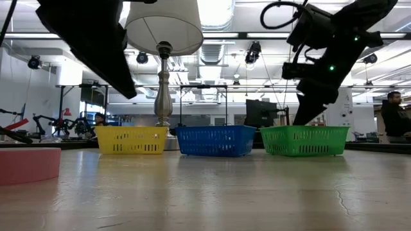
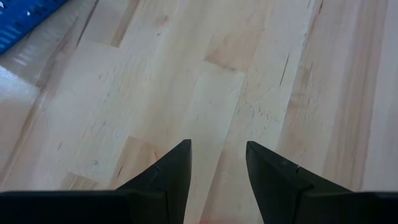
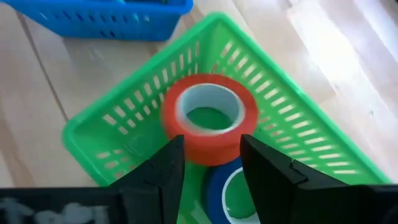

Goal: Pick and place Stapler, Stapler remover, tape
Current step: Put the pink tape into the green bin

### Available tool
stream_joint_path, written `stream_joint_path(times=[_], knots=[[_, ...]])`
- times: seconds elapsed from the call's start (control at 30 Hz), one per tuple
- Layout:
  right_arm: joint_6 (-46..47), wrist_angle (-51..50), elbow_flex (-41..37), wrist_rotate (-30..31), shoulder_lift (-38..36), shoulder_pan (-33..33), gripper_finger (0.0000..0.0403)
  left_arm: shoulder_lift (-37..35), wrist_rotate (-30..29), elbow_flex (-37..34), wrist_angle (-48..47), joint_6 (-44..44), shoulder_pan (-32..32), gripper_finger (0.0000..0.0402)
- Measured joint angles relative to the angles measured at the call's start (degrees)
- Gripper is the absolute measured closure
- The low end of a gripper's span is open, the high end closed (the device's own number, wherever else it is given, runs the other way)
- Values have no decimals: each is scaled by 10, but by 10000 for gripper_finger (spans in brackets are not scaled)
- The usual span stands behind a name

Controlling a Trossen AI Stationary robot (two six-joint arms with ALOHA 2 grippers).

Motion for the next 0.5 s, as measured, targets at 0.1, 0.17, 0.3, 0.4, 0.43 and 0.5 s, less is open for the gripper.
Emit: stream_joint_path(times=[0.1, 0.17, 0.3, 0.4, 0.43, 0.5], knots=[[12, 0, 0, 0, -17, 4, 254, 0, 27, 0, -15, 0, -1, 245], [14, 1, 0, 0, -29, 7, 252, 0, 50, 0, -31, 0, -1, 245], [15, 2, 1, 0, -46, 20, 248, 0, 81, -2, -67, -15, -3, 245], [14, 2, 1, 0, -50, 30, 247, 0, 98, -14, -78, -30, -4, 245], [13, 2, 1, 0, -50, 33, 248, 0, 106, -20, -79, -35, -5, 245], [13, 2, 1, 0, -50, 36, 250, 0, 121, -35, -79, -49, -5, 245]])
